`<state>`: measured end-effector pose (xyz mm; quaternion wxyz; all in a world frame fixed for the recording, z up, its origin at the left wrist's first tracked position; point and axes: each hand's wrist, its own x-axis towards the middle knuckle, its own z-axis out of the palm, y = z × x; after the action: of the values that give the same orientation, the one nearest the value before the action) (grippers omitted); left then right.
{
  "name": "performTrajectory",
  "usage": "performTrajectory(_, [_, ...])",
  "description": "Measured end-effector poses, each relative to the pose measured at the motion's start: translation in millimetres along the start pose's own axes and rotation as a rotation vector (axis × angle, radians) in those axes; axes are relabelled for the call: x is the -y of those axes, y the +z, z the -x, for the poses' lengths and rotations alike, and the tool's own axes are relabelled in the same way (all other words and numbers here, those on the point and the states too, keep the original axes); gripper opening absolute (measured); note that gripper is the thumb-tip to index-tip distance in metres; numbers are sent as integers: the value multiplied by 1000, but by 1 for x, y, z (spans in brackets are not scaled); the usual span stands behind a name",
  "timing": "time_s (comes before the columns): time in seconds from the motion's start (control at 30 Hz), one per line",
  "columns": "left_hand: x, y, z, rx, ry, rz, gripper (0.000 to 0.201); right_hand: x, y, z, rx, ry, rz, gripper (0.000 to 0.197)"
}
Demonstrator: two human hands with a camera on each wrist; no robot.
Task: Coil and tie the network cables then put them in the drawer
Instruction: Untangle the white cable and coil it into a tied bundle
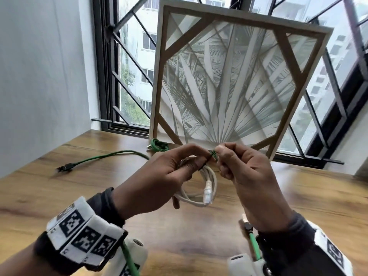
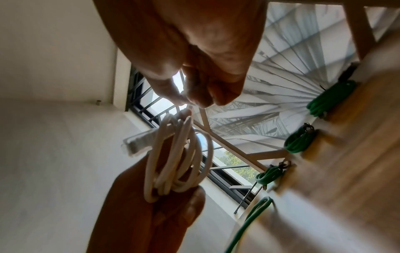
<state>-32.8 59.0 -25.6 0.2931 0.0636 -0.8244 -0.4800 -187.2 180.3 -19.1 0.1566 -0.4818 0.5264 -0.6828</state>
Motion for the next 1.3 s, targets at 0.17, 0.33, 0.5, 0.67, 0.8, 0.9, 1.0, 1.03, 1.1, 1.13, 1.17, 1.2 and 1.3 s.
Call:
performTrajectory(0.17, [-2,-1,4,46,7,-11,15,-5,-3,-3,-39,135,-47,23])
performTrajectory(0.33, [1,-6,3,57,49,-199,16,-5,-1,0,-53,-39,279,18])
performTrajectory(0.5, [-4,-6,2,8,38,-238,13,-3,-1,2,-85,-126,350,16])
performTrajectory(0.67, [-5,-5,2,-12,-4,-164,12,-3,1,2,-74,-164,367,15])
performTrajectory(0.8, [-5,-5,2,-14,7,-119,12,-1,-2,1,-32,-125,325,15])
performTrajectory(0.9, [-5,-6,2,2,27,-131,11,-4,2,3,-40,-85,282,15])
performTrajectory(1.0, [-4,-5,2,7,34,-135,11,-8,2,3,-38,-44,272,15])
performTrajectory(1.03, [-4,-5,2,2,29,-124,11,-8,1,2,-34,-39,257,16])
performTrajectory(1.1, [-4,-4,2,-10,15,-102,11,-8,-1,1,-34,-25,227,16])
performTrajectory(1.13, [-4,-4,1,-12,12,-98,11,-7,-1,1,-29,-18,211,16])
performTrajectory(1.17, [-3,-3,1,-16,8,-96,11,-6,-1,1,-20,-16,193,16])
performTrajectory(1.2, [-2,-4,0,-22,8,-95,12,-5,0,1,-10,-21,179,15])
performTrajectory(1.3, [4,-4,-1,-57,23,-94,19,-4,-2,-1,2,-36,153,15])
